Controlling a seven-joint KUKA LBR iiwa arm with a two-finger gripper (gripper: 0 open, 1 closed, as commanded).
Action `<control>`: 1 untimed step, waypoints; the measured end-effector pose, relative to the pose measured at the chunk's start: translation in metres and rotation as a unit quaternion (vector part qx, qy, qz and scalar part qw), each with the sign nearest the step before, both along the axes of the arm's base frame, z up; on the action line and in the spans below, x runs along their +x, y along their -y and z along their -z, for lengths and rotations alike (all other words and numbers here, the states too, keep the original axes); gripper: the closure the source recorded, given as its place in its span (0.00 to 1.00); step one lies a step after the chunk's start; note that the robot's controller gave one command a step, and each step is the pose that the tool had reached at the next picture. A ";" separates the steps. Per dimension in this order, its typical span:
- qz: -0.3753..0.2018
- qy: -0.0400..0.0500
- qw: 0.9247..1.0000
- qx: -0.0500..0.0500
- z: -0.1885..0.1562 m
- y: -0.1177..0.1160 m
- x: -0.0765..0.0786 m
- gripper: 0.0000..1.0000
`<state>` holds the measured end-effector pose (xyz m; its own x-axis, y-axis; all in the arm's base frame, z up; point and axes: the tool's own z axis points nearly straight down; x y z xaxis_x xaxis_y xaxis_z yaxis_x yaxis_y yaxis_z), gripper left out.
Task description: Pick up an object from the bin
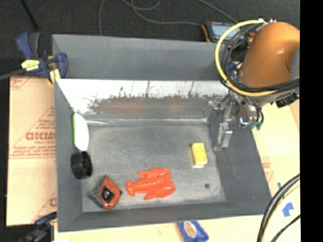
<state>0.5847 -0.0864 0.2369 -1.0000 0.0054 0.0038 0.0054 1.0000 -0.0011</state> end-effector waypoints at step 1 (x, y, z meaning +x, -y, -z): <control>-0.001 0.004 1.000 -0.001 -0.005 0.000 0.001 0.00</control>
Offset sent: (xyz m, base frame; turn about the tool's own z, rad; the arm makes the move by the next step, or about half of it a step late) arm -0.0129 -0.0546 -0.1669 -0.4418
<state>0.5861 -0.0862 0.2418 -1.0000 0.0029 -0.0047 0.0030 1.0000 -0.0027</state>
